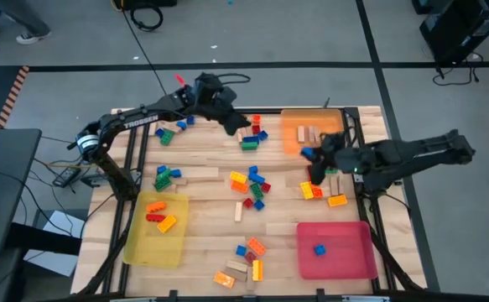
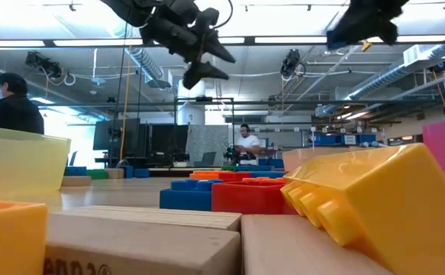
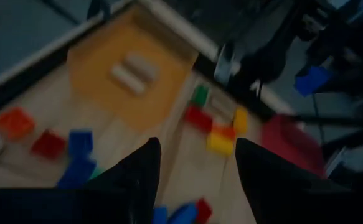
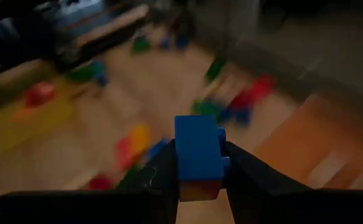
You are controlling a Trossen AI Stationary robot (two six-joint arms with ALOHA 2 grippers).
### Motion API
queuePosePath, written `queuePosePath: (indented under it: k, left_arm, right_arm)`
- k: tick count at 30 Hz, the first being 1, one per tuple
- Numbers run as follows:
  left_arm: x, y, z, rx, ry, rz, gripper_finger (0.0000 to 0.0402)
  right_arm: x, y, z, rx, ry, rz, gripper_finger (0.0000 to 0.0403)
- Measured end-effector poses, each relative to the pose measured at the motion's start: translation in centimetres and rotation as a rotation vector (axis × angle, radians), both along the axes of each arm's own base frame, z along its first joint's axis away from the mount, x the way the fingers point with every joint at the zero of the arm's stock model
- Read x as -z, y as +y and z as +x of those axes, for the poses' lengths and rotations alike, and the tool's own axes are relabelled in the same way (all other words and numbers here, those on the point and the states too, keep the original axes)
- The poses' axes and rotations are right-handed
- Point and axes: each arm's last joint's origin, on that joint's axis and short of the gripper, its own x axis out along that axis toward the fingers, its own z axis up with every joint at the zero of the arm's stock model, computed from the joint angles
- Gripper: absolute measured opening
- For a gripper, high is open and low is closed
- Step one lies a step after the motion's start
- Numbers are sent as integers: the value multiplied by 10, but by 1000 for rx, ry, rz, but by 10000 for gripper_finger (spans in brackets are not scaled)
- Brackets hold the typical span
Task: Sort blocks by size
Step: Put the small blue game piece into the red bin
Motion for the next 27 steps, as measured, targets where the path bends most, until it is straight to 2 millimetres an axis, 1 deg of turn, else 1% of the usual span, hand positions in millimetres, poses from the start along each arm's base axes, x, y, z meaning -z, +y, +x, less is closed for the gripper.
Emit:
queuePosePath:
  k: [4, 7, 13, 17, 20, 24, 27]
  left_arm:
    - [10, -10, -3, 54, 121, 6, 214]
    - [15, -21, -2, 103, 180, 26, 214]
    - [17, -39, -5, 130, 278, 81, 214]
    - [12, -54, -12, 164, 234, 120, 213]
    - [9, -66, -26, 164, 214, 147, 213]
    - [12, -80, -47, 88, 245, 224, 213]
    - [12, -90, -60, 50, 220, 258, 213]
  right_arm:
    - [8, 12, -2, 81, 131, 312, 109]
    - [7, 24, 0, 115, 259, 449, 109]
    - [-2, 57, 4, 192, 450, 557, 109]
    - [4, 86, 0, 229, 541, 620, 109]
    - [10, 110, -7, 279, 554, 675, 109]
    - [20, 142, -17, 366, 546, 731, 109]
    - [32, 165, -23, 436, 549, 751, 109]
